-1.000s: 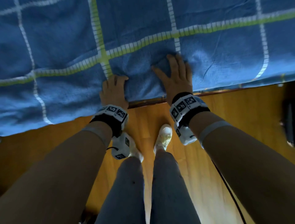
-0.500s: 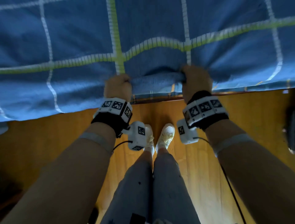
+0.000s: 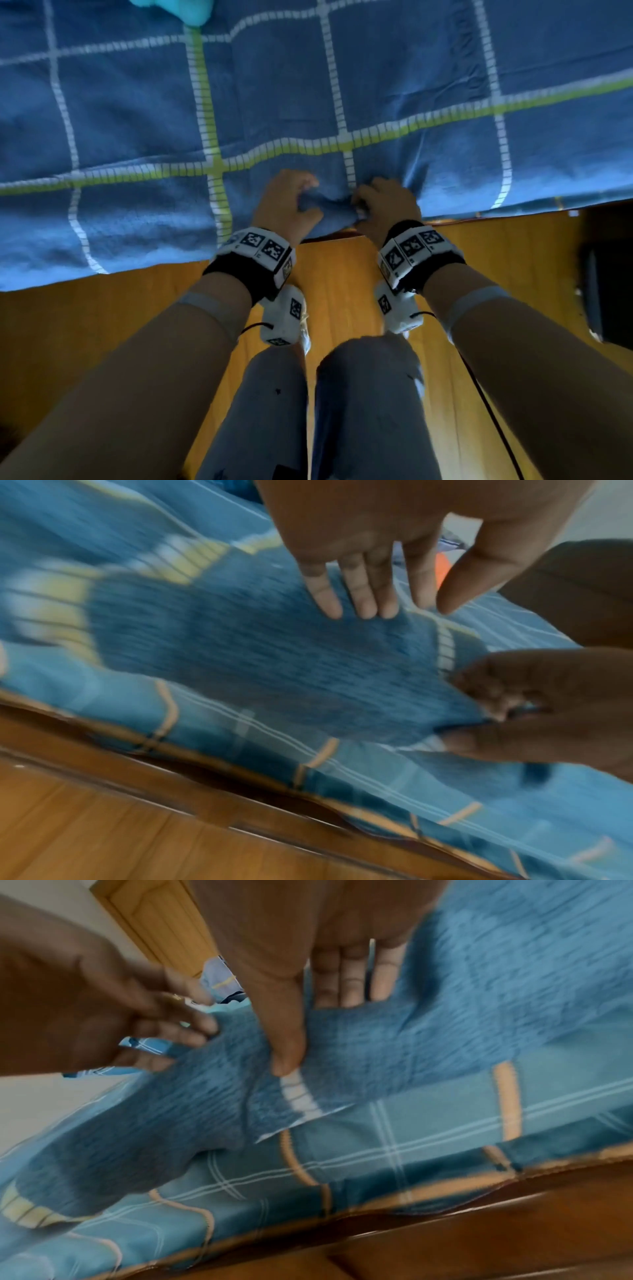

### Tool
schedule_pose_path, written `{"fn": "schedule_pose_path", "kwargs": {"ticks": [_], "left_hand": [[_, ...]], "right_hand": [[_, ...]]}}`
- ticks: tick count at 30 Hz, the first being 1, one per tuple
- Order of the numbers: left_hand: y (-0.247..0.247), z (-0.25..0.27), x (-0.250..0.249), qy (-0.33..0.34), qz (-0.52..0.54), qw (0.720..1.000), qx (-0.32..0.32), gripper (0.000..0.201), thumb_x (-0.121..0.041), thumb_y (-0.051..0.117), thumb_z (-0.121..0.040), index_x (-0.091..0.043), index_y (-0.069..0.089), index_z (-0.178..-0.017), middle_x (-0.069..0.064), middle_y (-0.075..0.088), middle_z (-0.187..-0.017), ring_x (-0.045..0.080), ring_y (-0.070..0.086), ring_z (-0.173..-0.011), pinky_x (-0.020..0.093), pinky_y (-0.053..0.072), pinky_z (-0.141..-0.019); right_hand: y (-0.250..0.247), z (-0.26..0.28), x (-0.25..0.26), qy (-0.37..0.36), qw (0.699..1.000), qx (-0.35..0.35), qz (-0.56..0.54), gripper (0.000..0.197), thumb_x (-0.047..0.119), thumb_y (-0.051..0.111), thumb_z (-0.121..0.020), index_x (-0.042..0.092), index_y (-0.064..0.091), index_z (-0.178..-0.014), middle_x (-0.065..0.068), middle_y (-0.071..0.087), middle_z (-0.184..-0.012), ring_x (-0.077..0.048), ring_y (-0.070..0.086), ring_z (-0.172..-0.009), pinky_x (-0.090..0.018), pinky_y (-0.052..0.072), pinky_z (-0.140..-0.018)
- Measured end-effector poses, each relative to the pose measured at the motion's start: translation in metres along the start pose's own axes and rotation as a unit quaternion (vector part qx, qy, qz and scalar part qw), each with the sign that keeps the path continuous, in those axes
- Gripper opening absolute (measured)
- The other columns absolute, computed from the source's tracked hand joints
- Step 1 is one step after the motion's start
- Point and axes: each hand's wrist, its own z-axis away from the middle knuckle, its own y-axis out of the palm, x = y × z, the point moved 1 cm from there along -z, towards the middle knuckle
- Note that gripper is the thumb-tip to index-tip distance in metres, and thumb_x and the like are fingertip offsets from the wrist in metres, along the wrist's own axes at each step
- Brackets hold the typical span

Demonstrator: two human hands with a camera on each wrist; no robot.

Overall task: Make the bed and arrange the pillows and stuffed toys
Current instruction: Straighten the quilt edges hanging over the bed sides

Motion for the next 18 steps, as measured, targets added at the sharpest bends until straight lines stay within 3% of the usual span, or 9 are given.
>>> {"fn": "schedule_pose_path", "kwargs": {"ticks": [3, 7, 10, 12, 14, 18], "left_hand": [[0.041, -0.017, -0.031, 0.040, -0.043, 0.998, -0.006, 0.045, -0.013, 0.058, -0.066, -0.009, 0.058, -0.110, 0.005, 0.051, -0.114, 0.019, 0.045, -0.108, 0.025, 0.036, -0.090], [0.102, -0.035, -0.077, 0.003, -0.078, 0.997, 0.000, 0.060, -0.031, 0.062, -0.059, -0.012, 0.059, -0.117, 0.011, 0.051, -0.121, 0.030, 0.046, -0.115, 0.033, 0.040, -0.092], [0.147, -0.046, -0.111, -0.026, -0.154, 0.987, -0.022, 0.074, -0.046, 0.065, -0.061, -0.023, 0.051, -0.130, 0.010, 0.043, -0.135, 0.034, 0.038, -0.126, 0.044, 0.036, -0.101], [0.165, -0.051, -0.121, -0.087, -0.231, 0.969, -0.021, 0.083, -0.042, 0.072, -0.065, -0.035, 0.035, -0.139, 0.003, 0.026, -0.148, 0.030, 0.024, -0.137, 0.047, 0.025, -0.107], [0.173, -0.054, -0.120, -0.123, -0.288, 0.949, -0.025, 0.088, -0.031, 0.075, -0.068, -0.039, 0.026, -0.141, 0.001, 0.016, -0.153, 0.030, 0.016, -0.141, 0.051, 0.020, -0.111], [0.174, -0.061, -0.125, -0.121, -0.316, 0.939, -0.066, 0.070, -0.011, 0.065, -0.073, -0.033, 0.039, -0.134, 0.003, 0.030, -0.146, 0.033, 0.028, -0.134, 0.052, 0.031, -0.103]], "right_hand": [[-0.009, 0.002, -0.041, -0.025, 0.998, -0.048, -0.012, 0.052, 0.026, 0.073, -0.073, 0.014, 0.056, -0.120, -0.013, 0.047, -0.126, -0.033, 0.042, -0.119, -0.039, 0.034, -0.094], [-0.029, 0.012, -0.111, -0.037, 0.988, -0.145, -0.034, 0.061, 0.028, 0.075, -0.061, 0.014, 0.058, -0.117, -0.013, 0.044, -0.127, -0.028, 0.034, -0.118, -0.045, 0.036, -0.095], [-0.059, 0.021, -0.174, 0.018, 0.997, -0.080, -0.018, 0.076, 0.036, 0.076, -0.066, 0.025, 0.044, -0.135, -0.013, 0.029, -0.146, -0.025, 0.016, -0.134, -0.042, 0.014, -0.110], [-0.079, 0.024, -0.213, 0.035, 0.998, -0.034, 0.030, 0.085, 0.040, 0.074, -0.070, 0.032, 0.030, -0.142, -0.008, 0.014, -0.153, -0.029, 0.008, -0.141, -0.041, 0.005, -0.114], [-0.088, 0.024, -0.240, 0.028, 0.997, -0.002, 0.067, 0.091, 0.041, 0.074, -0.072, 0.034, 0.021, -0.145, -0.007, 0.008, -0.155, -0.030, 0.005, -0.143, -0.044, 0.005, -0.116], [-0.083, 0.019, -0.255, -0.006, 0.991, 0.026, 0.131, 0.091, 0.034, 0.069, -0.078, 0.034, 0.011, -0.148, -0.010, 0.006, -0.156, -0.031, 0.007, -0.144, -0.046, 0.006, -0.116]]}}
